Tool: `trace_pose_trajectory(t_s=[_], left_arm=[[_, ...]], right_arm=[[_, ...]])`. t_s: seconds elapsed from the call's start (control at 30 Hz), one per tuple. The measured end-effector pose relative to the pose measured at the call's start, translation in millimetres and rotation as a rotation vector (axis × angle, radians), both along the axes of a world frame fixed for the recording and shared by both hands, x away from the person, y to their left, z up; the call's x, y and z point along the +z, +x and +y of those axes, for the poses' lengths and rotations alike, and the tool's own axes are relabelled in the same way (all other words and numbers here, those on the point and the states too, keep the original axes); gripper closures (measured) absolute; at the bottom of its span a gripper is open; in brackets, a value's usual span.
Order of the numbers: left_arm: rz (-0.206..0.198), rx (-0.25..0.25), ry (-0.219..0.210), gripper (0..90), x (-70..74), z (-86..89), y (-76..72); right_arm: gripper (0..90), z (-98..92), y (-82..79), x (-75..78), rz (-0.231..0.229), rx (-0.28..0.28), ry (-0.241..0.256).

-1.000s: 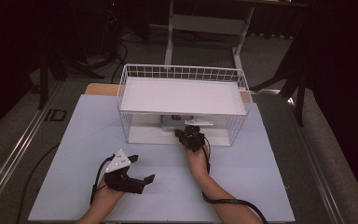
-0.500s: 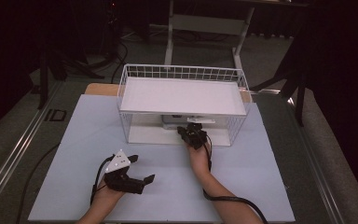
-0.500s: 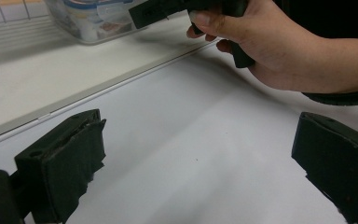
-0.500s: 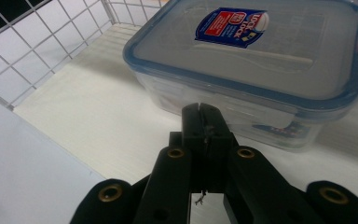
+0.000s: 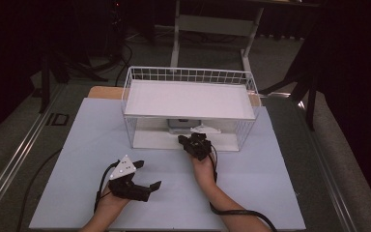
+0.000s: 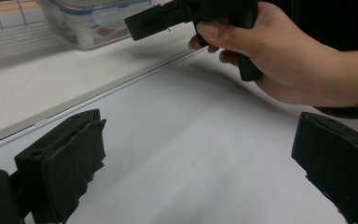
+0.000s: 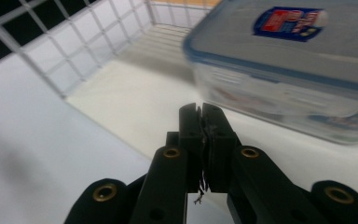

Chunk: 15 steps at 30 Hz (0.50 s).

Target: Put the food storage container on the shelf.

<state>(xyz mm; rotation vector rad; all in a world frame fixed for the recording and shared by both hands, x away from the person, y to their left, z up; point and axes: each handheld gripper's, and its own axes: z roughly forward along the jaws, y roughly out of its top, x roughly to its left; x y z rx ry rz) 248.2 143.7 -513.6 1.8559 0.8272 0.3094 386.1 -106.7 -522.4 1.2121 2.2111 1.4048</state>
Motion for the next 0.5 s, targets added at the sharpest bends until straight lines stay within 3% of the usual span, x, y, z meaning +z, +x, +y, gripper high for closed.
trace_pose_trajectory(t_s=[0.1, 0.23, 0.3, 0.4, 0.5], left_arm=[[-0.017, -0.025, -0.011, 3.3, 1.7, -0.7, -0.8], [-0.032, -0.039, -0.008, 3.3, 2.9, -2.3, -1.8], [-0.03, -0.041, -0.011, 3.3, 3.0, -2.9, -2.2], [-0.031, -0.053, -0.013, 3.3, 3.9, -3.5, -2.8], [-0.041, -0.066, -0.017, 3.3, 4.7, -3.2, -3.5]], right_arm=[[73.6, 0.6, -4.9, 3.4, 0.013, 0.021, 0.026], [51.5, 1.3, -15.8, 10.4, -0.044, 0.042, 0.007], [41.6, -1.6, -20.2, 13.0, -0.048, 0.055, 0.025], [20.9, -6.7, -25.2, 15.4, -0.021, 0.09, 0.059], [14.8, -9.7, -29.1, 15.5, -0.026, 0.112, 0.052]])
